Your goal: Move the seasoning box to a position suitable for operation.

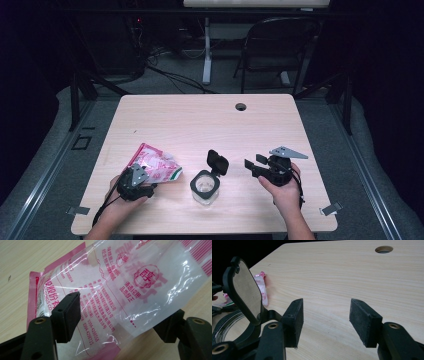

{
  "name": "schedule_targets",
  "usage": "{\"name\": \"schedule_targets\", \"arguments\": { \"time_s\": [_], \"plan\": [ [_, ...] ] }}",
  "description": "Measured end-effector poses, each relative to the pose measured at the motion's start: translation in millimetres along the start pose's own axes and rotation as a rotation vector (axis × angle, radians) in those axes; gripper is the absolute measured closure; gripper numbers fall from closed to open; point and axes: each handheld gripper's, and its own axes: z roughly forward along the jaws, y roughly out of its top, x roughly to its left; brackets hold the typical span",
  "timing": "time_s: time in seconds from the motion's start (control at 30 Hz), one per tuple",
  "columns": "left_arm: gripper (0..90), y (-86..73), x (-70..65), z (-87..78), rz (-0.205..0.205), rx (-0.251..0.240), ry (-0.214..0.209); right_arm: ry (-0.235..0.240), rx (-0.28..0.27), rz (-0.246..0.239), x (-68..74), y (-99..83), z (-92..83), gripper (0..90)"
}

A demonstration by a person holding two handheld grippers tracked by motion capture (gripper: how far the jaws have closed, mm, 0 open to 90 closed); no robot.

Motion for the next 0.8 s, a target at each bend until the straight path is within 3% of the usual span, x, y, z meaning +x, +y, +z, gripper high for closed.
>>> {"name": "schedule_targets", "arguments": {
  "time_s": [0.2,0.8],
  "plan": [
    [37.4,2.7,3.0,2.7,-0.049,-0.002,-0.024,0.003,0.0,-0.003,0.2,-1.7,-3.2,48.5],
    [61.4,13.0,7.1,9.6,-0.094,0.013,-0.073,0.01,-0.027,0.044,-5.9,-9.8,-16.5,50.0]
  ]
}}
